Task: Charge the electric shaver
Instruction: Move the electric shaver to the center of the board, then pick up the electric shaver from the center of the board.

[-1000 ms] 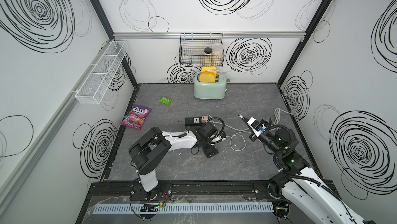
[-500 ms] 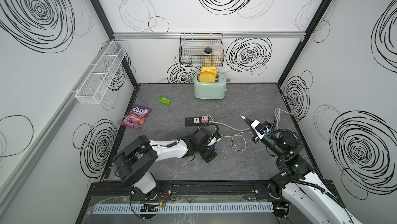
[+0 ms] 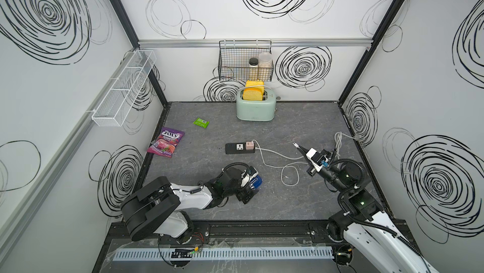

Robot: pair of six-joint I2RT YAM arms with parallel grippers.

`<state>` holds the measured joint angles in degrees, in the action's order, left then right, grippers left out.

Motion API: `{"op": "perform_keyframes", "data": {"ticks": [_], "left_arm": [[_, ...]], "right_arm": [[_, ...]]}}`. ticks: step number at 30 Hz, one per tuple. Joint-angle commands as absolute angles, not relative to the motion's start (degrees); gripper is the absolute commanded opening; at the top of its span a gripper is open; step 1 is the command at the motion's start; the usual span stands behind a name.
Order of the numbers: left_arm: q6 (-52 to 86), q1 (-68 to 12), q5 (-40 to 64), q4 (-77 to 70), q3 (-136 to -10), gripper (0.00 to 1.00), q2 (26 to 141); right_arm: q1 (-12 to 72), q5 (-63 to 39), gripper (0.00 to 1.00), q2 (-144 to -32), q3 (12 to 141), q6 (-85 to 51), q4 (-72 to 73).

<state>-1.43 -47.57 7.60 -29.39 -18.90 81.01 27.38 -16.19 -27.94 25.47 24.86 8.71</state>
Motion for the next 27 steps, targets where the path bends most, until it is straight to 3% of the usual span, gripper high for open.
{"op": "perform_keyframes", "data": {"ticks": [1,16,27], "left_arm": [[-2.1,-45.7,9.5,-38.8,-17.2,0.97,82.0],[-2.9,-46.7,11.4,-42.3,-19.3,0.98,89.1],[-2.1,-48.1,9.8,-45.3,-19.7,0.90,91.9]], "right_arm": [[27.2,-17.7,0.00,-28.1,25.2,24.6,10.9],[27.2,-16.8,0.00,-27.5,25.3,25.1,9.3],[27.2,-16.9,0.00,-27.5,25.3,25.7,8.8]]}}
